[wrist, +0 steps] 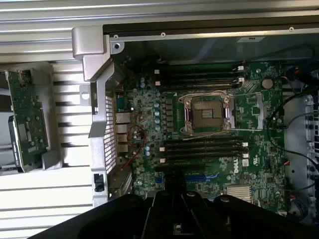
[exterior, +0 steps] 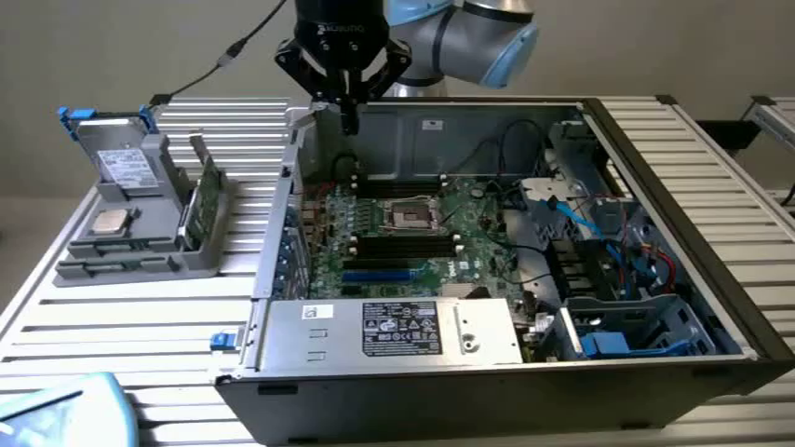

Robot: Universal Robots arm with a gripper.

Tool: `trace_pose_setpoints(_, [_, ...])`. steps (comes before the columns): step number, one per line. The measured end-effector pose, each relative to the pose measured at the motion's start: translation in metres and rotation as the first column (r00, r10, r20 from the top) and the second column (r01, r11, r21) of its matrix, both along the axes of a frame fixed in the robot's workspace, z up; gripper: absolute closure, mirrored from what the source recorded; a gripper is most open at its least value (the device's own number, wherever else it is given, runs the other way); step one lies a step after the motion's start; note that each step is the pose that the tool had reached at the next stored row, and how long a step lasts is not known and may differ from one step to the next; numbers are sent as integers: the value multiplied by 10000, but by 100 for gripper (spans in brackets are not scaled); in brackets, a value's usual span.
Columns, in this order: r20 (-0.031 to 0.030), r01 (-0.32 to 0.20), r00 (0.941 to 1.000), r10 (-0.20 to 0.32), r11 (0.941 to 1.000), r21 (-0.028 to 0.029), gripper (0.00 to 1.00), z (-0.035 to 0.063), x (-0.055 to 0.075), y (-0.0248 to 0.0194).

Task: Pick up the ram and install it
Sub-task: 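Reach for the ram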

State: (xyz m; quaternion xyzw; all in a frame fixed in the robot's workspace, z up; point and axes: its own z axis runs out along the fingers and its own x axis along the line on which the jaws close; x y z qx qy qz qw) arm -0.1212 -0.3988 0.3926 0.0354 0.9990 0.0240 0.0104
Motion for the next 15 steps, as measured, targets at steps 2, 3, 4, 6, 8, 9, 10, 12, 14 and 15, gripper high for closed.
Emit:
trace_pose_setpoints(2, [0,0,10000,0,10000,0,89,0,0,0])
trace_pose_setpoints(3, [0,0,10000,0,10000,0,89,0,0,0])
trace_pose_setpoints(4, [0,0,10000,0,10000,0,89,0,0,0])
trace_pose_setpoints(6, [0,0,10000,0,10000,0,89,0,0,0])
trace_pose_setpoints(8, [0,0,10000,0,10000,0,89,0,0,0])
trace_pose_setpoints(9, [0,0,10000,0,10000,-1,89,0,0,0])
trace_pose_setpoints(10, [0,-1,10000,1,10000,0,89,0,-2,0])
trace_pose_setpoints(12, [0,-1,10000,1,10000,-1,89,0,-65,10])
trace_pose_setpoints(14, [0,1,10000,-1,10000,-1,89,-5,-155,27])
trace_pose_setpoints(15, [0,-1,10000,1,10000,0,89,-7,-200,35])
